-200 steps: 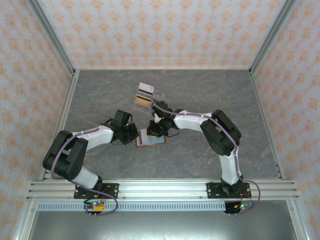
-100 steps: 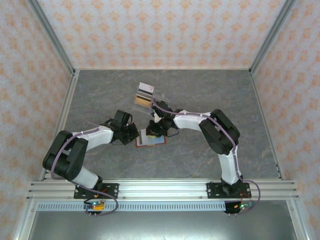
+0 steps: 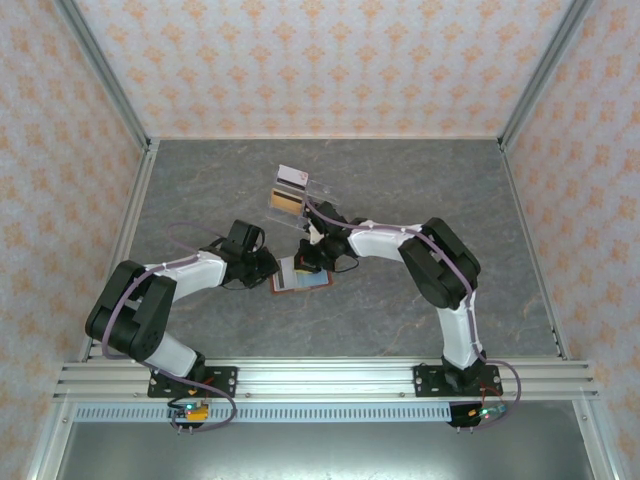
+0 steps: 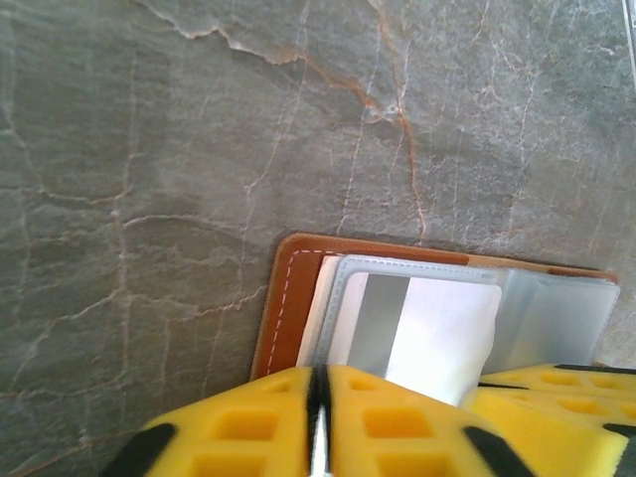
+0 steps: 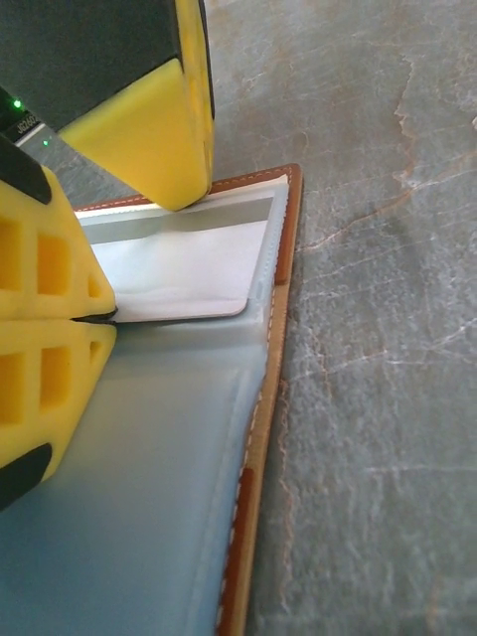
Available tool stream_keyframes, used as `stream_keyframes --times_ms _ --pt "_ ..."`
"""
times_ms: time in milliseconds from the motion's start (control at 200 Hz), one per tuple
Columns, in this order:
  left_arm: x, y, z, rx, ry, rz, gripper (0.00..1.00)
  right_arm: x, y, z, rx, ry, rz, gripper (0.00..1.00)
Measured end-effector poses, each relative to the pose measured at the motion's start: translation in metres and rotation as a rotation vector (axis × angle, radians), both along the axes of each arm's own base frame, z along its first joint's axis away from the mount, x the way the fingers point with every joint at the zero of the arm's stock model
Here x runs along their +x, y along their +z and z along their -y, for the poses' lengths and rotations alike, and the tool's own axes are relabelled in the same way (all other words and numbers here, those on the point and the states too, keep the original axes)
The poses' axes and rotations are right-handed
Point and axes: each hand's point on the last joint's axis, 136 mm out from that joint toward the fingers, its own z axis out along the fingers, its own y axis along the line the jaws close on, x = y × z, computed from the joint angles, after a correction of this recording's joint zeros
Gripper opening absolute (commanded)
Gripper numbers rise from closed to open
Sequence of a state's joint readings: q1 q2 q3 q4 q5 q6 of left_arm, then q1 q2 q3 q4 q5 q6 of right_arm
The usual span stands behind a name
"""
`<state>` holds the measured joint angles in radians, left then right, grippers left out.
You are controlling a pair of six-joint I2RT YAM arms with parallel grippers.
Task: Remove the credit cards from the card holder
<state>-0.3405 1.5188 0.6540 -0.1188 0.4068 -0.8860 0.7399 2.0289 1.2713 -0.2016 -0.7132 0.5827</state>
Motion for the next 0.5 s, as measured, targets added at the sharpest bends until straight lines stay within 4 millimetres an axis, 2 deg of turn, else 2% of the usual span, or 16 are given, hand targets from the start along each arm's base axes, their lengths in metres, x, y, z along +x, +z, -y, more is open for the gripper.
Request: stream_keyframes --times_ms 115,290,500 --pt "-0.002 0.004 -0.001 0.008 -0.001 -0.002 0.26 -0.002 0.001 0.008 -0.012 -0.006 0.027 0.0" --pt "-0.01 0.006 -0.008 0.038 0.0 -0.022 0.24 -0.002 0.001 0.019 -0.033 -0.015 0.049 0.0" --pt "-0.007 0.023 -0.004 0.017 -0.018 0.018 0.15 0.0 0.001 0.02 -0.033 -0.014 0.059 0.0"
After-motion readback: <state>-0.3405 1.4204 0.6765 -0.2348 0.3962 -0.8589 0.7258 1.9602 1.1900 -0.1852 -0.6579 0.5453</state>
